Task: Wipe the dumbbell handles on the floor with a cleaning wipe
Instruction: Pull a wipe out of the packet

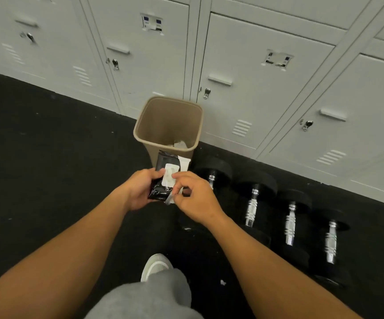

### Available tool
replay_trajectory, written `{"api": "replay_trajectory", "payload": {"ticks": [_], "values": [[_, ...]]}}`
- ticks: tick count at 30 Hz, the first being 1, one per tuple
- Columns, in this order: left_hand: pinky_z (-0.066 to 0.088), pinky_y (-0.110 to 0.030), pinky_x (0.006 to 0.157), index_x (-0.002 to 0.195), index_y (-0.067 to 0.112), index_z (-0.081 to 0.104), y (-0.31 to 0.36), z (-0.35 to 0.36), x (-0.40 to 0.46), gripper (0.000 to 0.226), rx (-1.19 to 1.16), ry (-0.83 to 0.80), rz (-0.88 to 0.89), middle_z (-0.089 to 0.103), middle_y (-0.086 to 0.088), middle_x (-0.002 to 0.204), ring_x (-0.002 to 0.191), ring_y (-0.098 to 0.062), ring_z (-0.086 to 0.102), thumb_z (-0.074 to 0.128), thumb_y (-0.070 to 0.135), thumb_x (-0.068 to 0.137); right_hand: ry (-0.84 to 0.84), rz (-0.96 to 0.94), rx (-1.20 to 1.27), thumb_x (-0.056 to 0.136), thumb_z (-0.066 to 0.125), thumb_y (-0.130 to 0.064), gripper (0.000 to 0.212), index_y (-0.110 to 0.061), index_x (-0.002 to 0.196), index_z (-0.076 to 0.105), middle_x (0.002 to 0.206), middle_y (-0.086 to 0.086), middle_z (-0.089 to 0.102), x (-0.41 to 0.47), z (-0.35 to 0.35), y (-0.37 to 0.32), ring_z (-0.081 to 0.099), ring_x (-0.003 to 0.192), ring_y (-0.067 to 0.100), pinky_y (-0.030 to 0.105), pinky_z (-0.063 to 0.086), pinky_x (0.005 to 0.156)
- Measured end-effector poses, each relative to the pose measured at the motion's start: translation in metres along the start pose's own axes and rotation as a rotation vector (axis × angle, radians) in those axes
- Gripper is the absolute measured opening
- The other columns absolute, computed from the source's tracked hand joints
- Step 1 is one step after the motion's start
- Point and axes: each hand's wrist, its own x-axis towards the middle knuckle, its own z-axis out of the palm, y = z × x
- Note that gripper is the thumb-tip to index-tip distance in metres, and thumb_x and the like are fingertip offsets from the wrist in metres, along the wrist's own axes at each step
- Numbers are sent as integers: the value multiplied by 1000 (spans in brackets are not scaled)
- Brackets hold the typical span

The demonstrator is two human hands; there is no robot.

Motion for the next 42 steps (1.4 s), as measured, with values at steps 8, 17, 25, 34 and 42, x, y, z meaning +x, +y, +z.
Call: {"api": "replay_trajectory", "payload": {"ticks": [8,17,25,34,42], "values": [[57,-42,78,129,16,60,31,53,-53,31,24,-104,89,70,-16,120,101,-30,69,46,25,103,168,-45,35,75,63,0,17,-16,73,69,93,-8,66,-33,-51,-39,62,91,6,30,55,76],[58,-36,67,126,18,60,54,97,-101,28,97,-196,222,73,-13,110,88,-24,73,43,26,104,383,151,-98,91,58,-49,44,-15,66,70,60,2,67,-29,-94,-97,64,58,21,39,54,61],[58,-37,73,124,16,63,60,110,-121,28,68,-208,302,74,-11,108,89,-25,72,43,21,105,446,189,-151,82,73,-35,26,-20,66,59,68,-5,62,-30,-102,-118,58,64,12,32,49,60],[57,-35,70,128,21,62,61,114,-124,31,123,-187,350,74,-9,113,91,-21,73,40,25,106,437,168,-231,86,67,-21,16,-20,101,72,97,-2,70,-30,-97,-125,65,85,14,33,57,77],[57,-36,71,127,18,62,61,119,-122,30,50,-184,340,72,-13,115,93,-24,72,41,23,106,456,228,29,81,65,-10,10,-20,80,69,81,-9,67,-27,-106,-129,63,78,8,23,49,64]]}}
